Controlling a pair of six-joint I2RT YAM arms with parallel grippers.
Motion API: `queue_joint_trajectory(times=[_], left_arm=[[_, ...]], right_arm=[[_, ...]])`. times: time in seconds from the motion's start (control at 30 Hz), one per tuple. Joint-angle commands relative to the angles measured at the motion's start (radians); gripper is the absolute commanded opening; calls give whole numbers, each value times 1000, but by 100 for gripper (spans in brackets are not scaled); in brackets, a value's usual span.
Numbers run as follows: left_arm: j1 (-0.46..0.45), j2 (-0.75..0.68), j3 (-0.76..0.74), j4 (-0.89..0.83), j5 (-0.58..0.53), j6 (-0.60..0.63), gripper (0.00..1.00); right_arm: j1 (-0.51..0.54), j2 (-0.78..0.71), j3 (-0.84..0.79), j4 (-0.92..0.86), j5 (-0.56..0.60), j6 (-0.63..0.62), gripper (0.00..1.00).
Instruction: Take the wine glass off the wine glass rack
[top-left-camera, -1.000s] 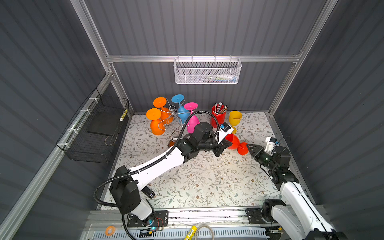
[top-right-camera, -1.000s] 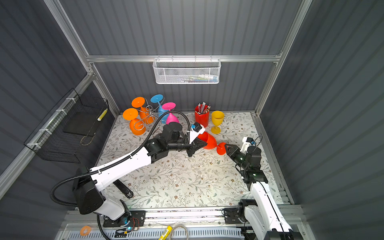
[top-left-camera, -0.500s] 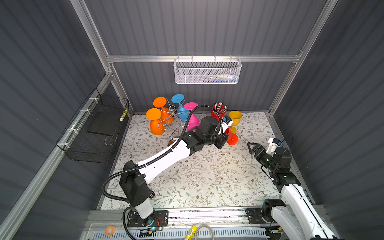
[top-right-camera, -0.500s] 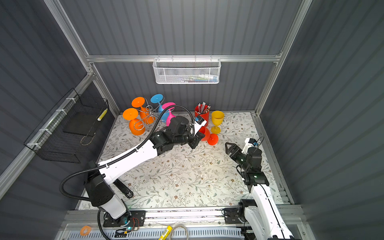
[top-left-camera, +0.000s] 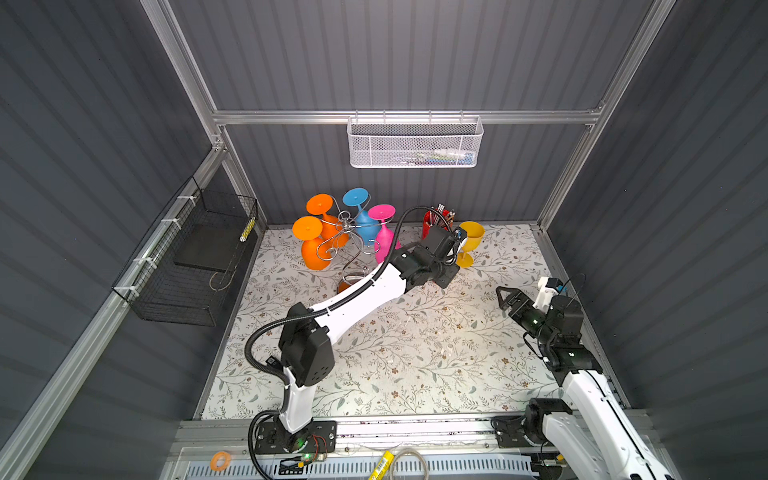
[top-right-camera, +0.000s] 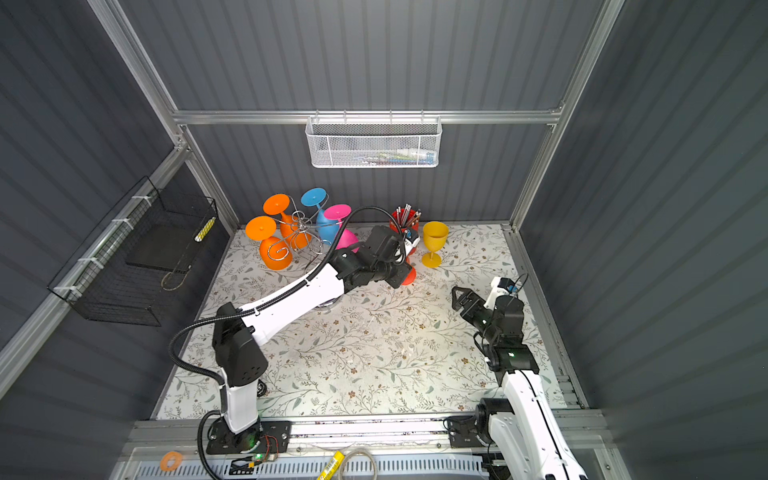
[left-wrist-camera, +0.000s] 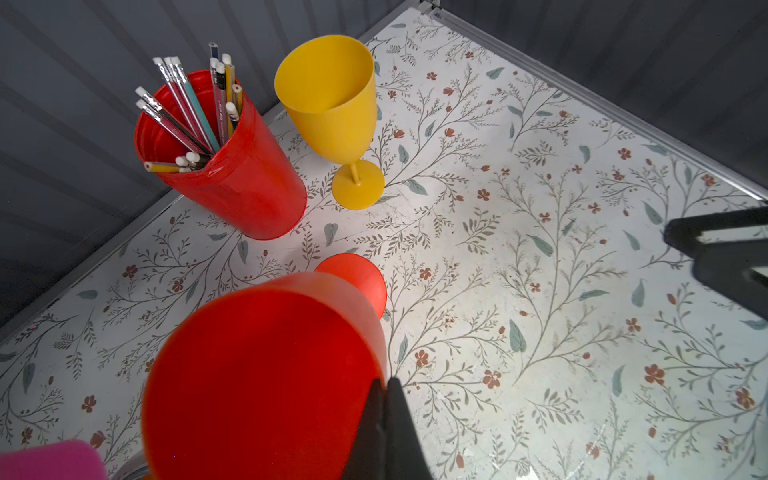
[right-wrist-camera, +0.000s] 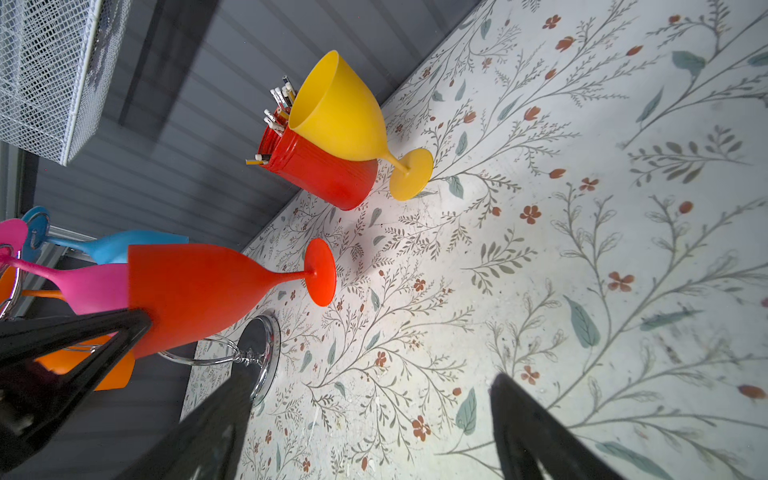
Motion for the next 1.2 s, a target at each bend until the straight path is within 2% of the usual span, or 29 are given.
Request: queue_joint_trajectory(times=[0.0, 0.17, 0.27, 0.4, 0.73, 1.17], left_arm=[[7, 86, 129, -118, -37, 34, 0], [32, 226, 360, -238, -39, 56, 0], [52, 267, 424, -260, -32, 63, 0], [81, 297, 459, -273, -19, 55, 0], [124, 330, 476, -287, -8, 55, 2], [147, 392, 509, -283, 20, 61, 6]], right_arm=[[2, -9, 4, 9, 1, -25, 90], [12, -13, -2, 9, 4, -47, 90], [33, -14, -2, 11, 18, -63, 90], [82, -16, 9, 8, 55, -98, 91], [280, 9, 34, 26, 215, -204, 91], [312, 44, 41, 28, 248, -211, 91]])
